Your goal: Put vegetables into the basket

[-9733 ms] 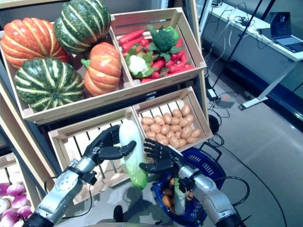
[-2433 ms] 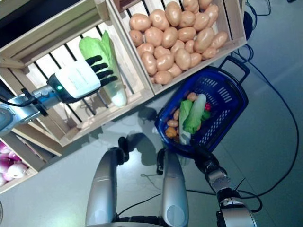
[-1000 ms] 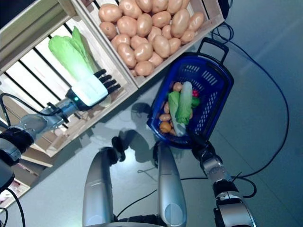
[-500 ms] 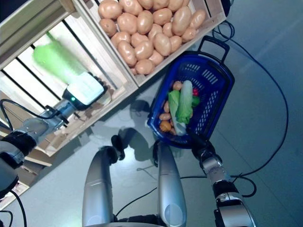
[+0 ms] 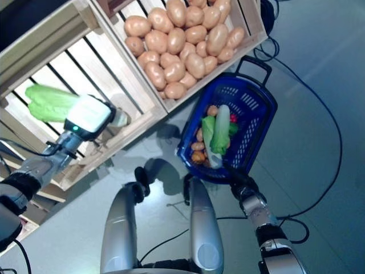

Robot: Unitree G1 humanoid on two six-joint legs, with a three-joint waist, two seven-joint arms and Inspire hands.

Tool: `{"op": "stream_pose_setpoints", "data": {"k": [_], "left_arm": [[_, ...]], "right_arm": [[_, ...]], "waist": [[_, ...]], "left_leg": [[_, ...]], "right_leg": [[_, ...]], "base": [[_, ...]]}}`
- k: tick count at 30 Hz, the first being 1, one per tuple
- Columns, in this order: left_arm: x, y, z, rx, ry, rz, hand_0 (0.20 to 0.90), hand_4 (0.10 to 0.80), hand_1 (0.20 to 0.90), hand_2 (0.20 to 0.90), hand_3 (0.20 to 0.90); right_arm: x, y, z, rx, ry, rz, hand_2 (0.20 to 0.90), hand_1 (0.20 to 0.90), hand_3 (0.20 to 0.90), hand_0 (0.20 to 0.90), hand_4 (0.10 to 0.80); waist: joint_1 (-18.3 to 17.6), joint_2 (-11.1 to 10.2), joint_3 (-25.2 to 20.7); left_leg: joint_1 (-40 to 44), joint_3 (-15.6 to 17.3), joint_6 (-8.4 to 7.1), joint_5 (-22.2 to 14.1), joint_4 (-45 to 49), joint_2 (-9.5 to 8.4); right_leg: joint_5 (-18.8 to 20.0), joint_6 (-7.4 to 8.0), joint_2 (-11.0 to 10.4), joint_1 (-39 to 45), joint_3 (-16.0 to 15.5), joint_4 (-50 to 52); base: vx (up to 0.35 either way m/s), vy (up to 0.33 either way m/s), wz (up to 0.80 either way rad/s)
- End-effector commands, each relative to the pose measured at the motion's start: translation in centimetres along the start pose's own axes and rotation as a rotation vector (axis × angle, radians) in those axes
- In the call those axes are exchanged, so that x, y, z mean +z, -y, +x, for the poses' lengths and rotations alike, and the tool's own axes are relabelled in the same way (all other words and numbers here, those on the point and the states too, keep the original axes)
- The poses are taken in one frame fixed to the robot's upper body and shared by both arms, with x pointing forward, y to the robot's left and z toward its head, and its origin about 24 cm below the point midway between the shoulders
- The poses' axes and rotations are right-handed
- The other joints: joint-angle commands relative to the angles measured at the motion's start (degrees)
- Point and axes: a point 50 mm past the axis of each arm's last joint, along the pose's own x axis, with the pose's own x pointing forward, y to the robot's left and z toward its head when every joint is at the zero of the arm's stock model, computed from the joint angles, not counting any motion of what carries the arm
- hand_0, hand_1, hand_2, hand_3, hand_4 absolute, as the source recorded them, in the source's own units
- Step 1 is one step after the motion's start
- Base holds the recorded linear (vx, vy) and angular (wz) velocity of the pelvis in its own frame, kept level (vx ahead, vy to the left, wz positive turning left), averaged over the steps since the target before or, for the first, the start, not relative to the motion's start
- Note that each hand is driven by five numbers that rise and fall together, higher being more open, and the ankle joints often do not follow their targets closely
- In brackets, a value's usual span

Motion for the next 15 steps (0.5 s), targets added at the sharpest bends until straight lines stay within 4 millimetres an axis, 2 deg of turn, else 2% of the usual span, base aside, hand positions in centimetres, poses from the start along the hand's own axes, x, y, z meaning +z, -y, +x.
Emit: {"op": "stream_pose_setpoints", "data": {"k": [1, 4, 5, 6, 7, 10, 12, 13, 14, 15], "left_arm": [[-2.9, -3.3, 0.2, 0.318, -0.189, -0.109, 0.300, 0.400, 0.300, 0.300, 0.300], [-2.6, -3.4, -0.5, 0.373, -0.239, -0.195, 0.300, 0.400, 0.300, 0.300, 0.300], [-1.9, -3.3, -1.4, 0.439, -0.309, -0.331, 0.300, 0.400, 0.300, 0.300, 0.300], [-1.8, -3.3, -1.6, 0.460, -0.329, -0.369, 0.300, 0.400, 0.300, 0.300, 0.300], [-0.9, -3.2, -2.4, 0.494, -0.364, -0.482, 0.300, 0.400, 0.300, 0.300, 0.300], [0.7, -3.3, -3.3, 0.524, -0.378, -0.631, 0.300, 0.400, 0.300, 0.300, 0.300], [2.2, -3.6, -4.4, 0.546, -0.396, -0.837, 0.300, 0.400, 0.300, 0.300, 0.300], [2.4, -3.6, -4.5, 0.541, -0.398, -0.868, 0.300, 0.400, 0.300, 0.300, 0.300], [2.9, -3.7, -5.1, 0.527, -0.422, -0.994, 0.300, 0.400, 0.300, 0.300, 0.300], [2.9, -3.7, -5.2, 0.525, -0.426, -1.005, 0.300, 0.400, 0.300, 0.300, 0.300]], "right_arm": [[0.3, 2.3, -0.9, -0.052, 0.092, 0.013, 0.900, 0.900, 0.900, 0.900, 0.800], [-0.1, 2.5, -1.1, -0.056, 0.104, 0.011, 0.900, 0.900, 0.900, 0.900, 0.800], [-0.5, 2.8, -1.3, -0.059, 0.117, 0.016, 0.900, 0.900, 0.900, 0.900, 0.800], [-0.6, 2.8, -1.3, -0.058, 0.123, 0.013, 0.900, 0.900, 0.900, 0.900, 0.800], [-1.1, 3.2, -1.5, -0.063, 0.138, 0.015, 0.900, 0.900, 0.900, 0.900, 0.800], [-1.6, 3.7, -1.9, -0.070, 0.150, 0.013, 0.900, 0.900, 0.900, 0.900, 0.800], [-2.3, 4.1, -2.3, -0.079, 0.159, -0.002, 0.900, 0.900, 0.900, 0.900, 0.800], [-2.3, 4.2, -2.4, -0.080, 0.162, -0.008, 0.900, 0.900, 0.900, 0.900, 0.800], [-2.6, 4.4, -2.7, -0.090, 0.173, -0.033, 0.900, 0.900, 0.900, 0.900, 0.800], [-2.6, 4.4, -2.7, -0.091, 0.172, -0.035, 0.900, 0.900, 0.900, 0.900, 0.800]], "waist": [[1.7, -0.1, -5.2], [2.3, -0.2, -6.1], [3.0, -0.2, -7.3], [3.1, -0.2, -7.5], [3.8, -0.3, -8.6], [4.7, -0.4, -9.8], [5.8, -0.6, -11.9], [6.0, -0.7, -12.3], [6.5, -0.9, -13.7], [6.5, -0.9, -13.9]], "left_leg": [[6.0, 0.8, -0.04, -3.4, -5.6, -2.36], [8.3, 0.8, -0.45, -1.7, -9.6, -2.85], [10.9, 0.6, -0.76, 0.1, -14.2, -3.38], [11.4, 0.6, -0.84, 0.5, -15.0, -3.47], [13.9, 0.4, -1.12, 1.8, -18.7, -3.80], [16.4, -0.3, -1.39, 2.9, -22.2, -4.21], [20.2, -1.5, -1.82, 4.4, -26.9, -4.62], [20.8, -1.6, -1.88, 4.6, -27.6, -4.64], [23.0, -2.1, -1.90, 5.2, -30.0, -4.75], [23.3, -2.1, -1.91, 5.3, -30.4, -4.74]], "right_leg": [[12.3, -0.28, 0.7, 4.6, -0.4, -16.2], [13.3, -0.15, 1.1, 7.0, -0.8, -20.2], [14.2, -0.03, 1.3, 9.8, -1.2, -24.4], [14.4, 0.03, 1.3, 10.4, -1.3, -25.0], [15.1, 0.22, 1.3, 13.4, -2.4, -28.8], [15.8, 0.42, 1.5, 16.4, -3.5, -32.1], [16.5, 0.60, 1.8, 21.1, -4.9, -36.5], [16.6, 0.61, 1.8, 21.8, -5.1, -37.1], [17.1, 0.80, 1.9, 24.2, -5.7, -39.0], [17.2, 0.83, 1.9, 24.6, -5.7, -39.4]], "base": [[0.026, -0.067, 0.09], [-0.002, -0.062, -0.01], [-0.012, -0.073, -0.03], [0.007, -0.122, 0.07], [0.018, -0.083, 0.08], [0.035, -0.092, 0.18], [0.091, -0.112, 0.18], [0.141, -0.099, 0.28], [0.105, -0.062, 0.30], [0.147, -0.081, 0.31]]}}
